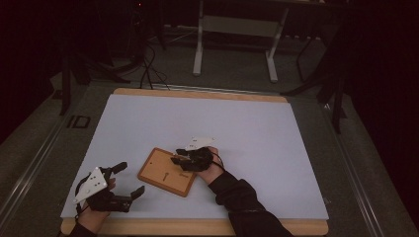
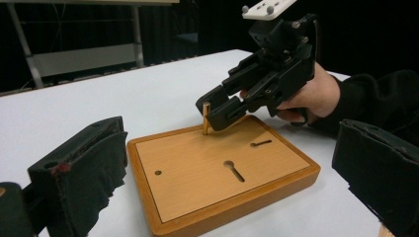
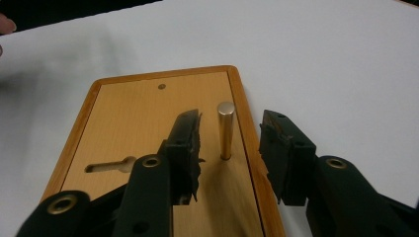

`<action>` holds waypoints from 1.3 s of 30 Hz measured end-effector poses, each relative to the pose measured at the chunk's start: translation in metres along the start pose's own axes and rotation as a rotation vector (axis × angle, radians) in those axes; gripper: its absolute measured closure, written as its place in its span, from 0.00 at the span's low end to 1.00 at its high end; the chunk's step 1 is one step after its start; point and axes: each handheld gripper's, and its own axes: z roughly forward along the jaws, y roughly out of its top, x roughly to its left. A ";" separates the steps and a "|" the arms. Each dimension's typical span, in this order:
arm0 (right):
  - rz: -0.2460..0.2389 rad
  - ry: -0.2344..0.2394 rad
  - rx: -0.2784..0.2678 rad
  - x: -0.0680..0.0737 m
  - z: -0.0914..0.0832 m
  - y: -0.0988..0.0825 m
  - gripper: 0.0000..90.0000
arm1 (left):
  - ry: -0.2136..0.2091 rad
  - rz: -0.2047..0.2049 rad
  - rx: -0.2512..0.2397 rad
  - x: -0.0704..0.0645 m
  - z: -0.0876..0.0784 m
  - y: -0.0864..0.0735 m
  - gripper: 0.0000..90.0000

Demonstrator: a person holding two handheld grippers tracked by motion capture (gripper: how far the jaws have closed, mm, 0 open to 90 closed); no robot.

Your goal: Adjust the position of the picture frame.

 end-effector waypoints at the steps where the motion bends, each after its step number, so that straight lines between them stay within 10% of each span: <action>1: 0.002 0.006 0.004 0.000 0.001 0.000 0.68 | 0.000 0.000 0.002 0.000 0.000 0.000 0.01; 18: -0.003 0.015 0.039 0.000 0.011 -0.002 0.92 | -0.003 0.008 0.013 0.000 0.001 -0.001 0.01; 39: 0.019 0.039 0.030 -0.001 0.001 -0.001 0.94 | -0.003 0.007 0.016 0.000 0.002 -0.001 0.01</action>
